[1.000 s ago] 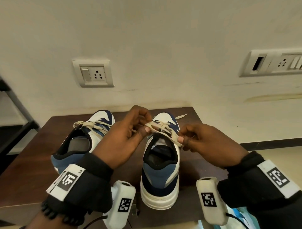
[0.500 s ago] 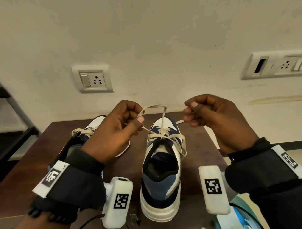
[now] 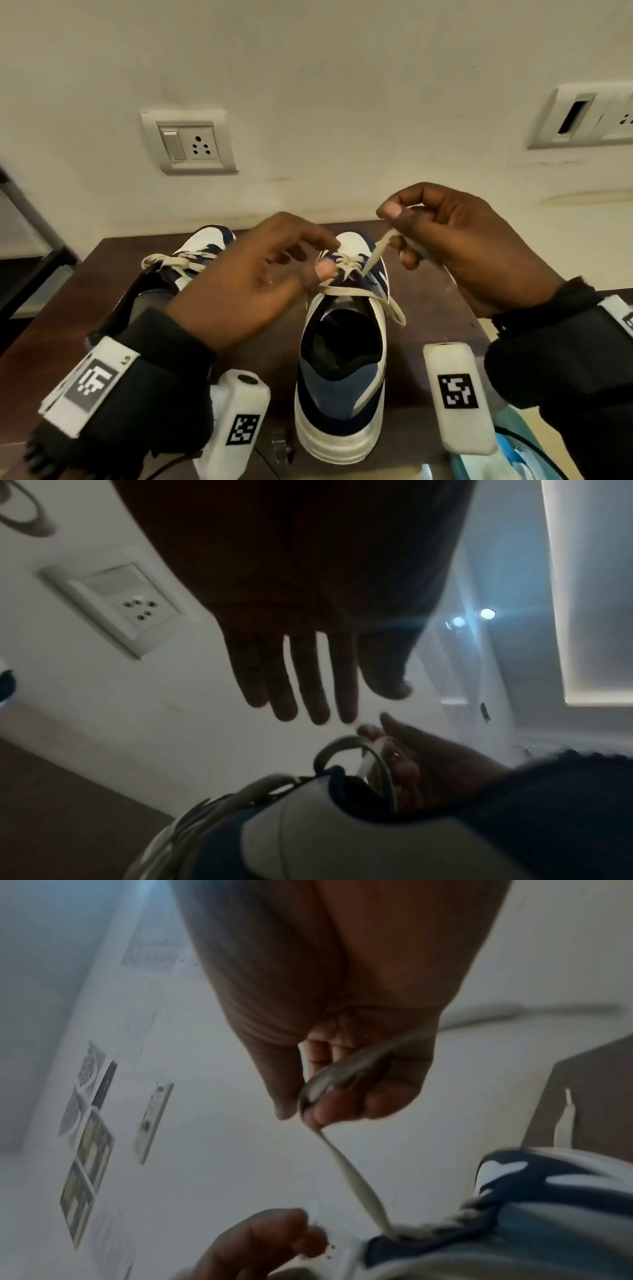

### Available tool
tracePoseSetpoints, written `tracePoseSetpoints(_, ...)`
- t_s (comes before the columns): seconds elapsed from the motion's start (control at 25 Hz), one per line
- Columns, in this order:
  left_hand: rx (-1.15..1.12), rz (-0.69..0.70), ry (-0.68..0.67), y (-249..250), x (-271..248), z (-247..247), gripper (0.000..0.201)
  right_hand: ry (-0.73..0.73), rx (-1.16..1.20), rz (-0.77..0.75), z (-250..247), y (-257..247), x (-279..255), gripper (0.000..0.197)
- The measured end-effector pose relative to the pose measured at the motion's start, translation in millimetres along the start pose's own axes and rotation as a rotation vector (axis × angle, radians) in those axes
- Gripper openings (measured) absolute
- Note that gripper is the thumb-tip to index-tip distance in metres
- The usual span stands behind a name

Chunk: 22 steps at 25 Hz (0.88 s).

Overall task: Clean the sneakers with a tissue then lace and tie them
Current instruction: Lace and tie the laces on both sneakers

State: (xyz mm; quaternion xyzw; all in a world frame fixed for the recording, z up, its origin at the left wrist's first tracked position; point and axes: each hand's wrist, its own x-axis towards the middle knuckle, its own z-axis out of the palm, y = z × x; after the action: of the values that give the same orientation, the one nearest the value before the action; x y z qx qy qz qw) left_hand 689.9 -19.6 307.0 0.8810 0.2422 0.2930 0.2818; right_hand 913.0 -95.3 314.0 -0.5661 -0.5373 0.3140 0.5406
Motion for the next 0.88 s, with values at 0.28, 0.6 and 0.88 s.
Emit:
tracePoseSetpoints(0.28, 0.009, 0.079, -0.144, 10, 2, 10, 0.008, -0.044, 0.341, -0.093, -9, 10, 5, 0.037)
tracePoseSetpoints(0.6, 0.308, 0.157, -0.205, 5, -5, 9, 0.029, 0.568, -0.406, -0.141, -26, 23, -4, 0.018)
tracePoseSetpoints(0.88, -0.26, -0.048, 0.001, 9, -5, 9, 0.016, 0.151, -0.465, -0.139, -10, 9, -11, 0.012)
